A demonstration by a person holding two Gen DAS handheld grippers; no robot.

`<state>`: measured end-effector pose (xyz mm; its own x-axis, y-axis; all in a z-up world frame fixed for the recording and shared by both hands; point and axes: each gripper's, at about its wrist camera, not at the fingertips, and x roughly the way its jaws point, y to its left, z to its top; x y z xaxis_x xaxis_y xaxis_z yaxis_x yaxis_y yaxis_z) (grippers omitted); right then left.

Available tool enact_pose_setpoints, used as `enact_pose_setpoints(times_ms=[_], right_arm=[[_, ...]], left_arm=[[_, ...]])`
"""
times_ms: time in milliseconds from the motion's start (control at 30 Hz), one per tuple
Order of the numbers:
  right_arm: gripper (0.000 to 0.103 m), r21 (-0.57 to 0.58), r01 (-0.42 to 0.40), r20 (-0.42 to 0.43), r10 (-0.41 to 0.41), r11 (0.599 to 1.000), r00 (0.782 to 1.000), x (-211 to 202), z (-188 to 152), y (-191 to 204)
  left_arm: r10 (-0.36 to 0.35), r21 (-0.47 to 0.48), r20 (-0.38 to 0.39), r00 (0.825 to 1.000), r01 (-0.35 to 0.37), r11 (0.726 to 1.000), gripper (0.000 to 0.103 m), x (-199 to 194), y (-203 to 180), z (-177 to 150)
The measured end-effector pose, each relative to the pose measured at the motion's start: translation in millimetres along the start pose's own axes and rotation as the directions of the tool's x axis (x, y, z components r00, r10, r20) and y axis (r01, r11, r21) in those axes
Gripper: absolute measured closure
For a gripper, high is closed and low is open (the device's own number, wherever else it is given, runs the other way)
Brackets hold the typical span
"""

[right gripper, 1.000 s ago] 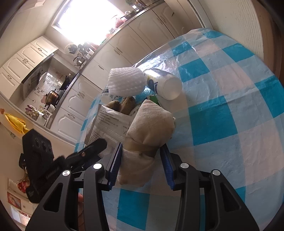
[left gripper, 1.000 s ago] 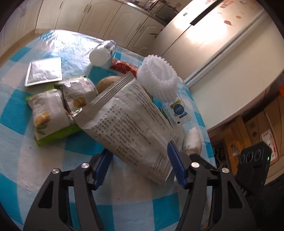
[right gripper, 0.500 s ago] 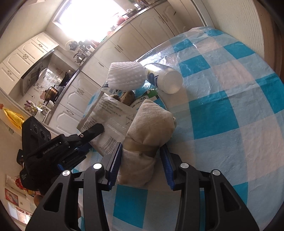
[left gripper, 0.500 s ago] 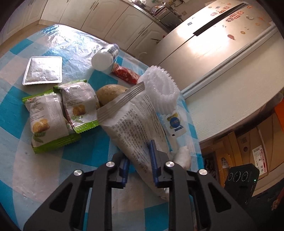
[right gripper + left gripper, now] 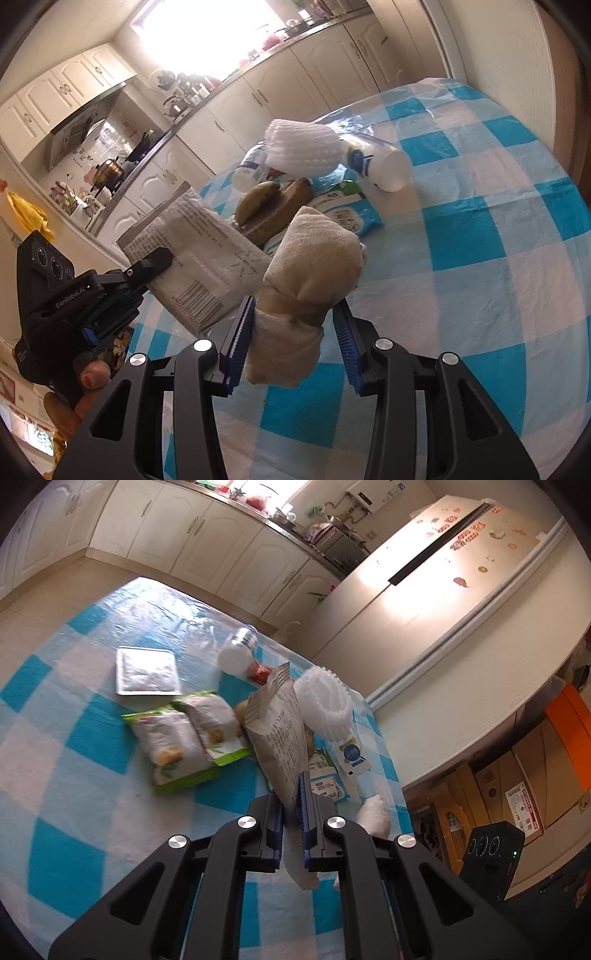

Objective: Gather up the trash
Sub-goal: 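Carry the paper bag and cloth to the orange bucket and release both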

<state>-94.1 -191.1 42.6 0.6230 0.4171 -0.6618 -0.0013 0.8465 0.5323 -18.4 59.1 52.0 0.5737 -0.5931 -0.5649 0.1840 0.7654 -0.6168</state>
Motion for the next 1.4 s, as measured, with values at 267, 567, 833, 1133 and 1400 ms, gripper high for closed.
enact_pose_setpoints(times_ms=[267, 567, 833, 1133, 1400], right_arm=[[0.058, -0.078, -0.019, -0.043, 0.015, 0.997, 0.999, 11, -8, 40], [0.058, -0.230, -0.129, -0.165, 0.092, 0.965, 0.982, 44, -24, 122], [0.058, -0.357, -0.300, -0.313, 0.190, 0.885, 0.931, 89, -40, 224], [0.058, -0.469, -0.423, -0.444, 0.208, 0.775, 0.872, 149, -63, 324], [0.040, -0.474, -0.402, -0.490, 0.145, 0.784, 0.859, 198, -82, 345]], left_arm=[[0.053, -0.013, 0.074, 0.996, -0.052, 0.999, 0.095, -60, 33, -6], [0.177, -0.085, 0.203, 0.963, -0.163, 0.983, 0.095, -156, 93, -14], [0.370, -0.184, 0.269, 0.889, -0.330, 0.926, 0.095, -226, 157, -22], [0.500, -0.307, 0.200, 0.843, -0.430, 0.849, 0.095, -244, 235, -29], [0.578, -0.280, 0.097, 0.810, -0.535, 0.797, 0.080, -213, 262, -33]])
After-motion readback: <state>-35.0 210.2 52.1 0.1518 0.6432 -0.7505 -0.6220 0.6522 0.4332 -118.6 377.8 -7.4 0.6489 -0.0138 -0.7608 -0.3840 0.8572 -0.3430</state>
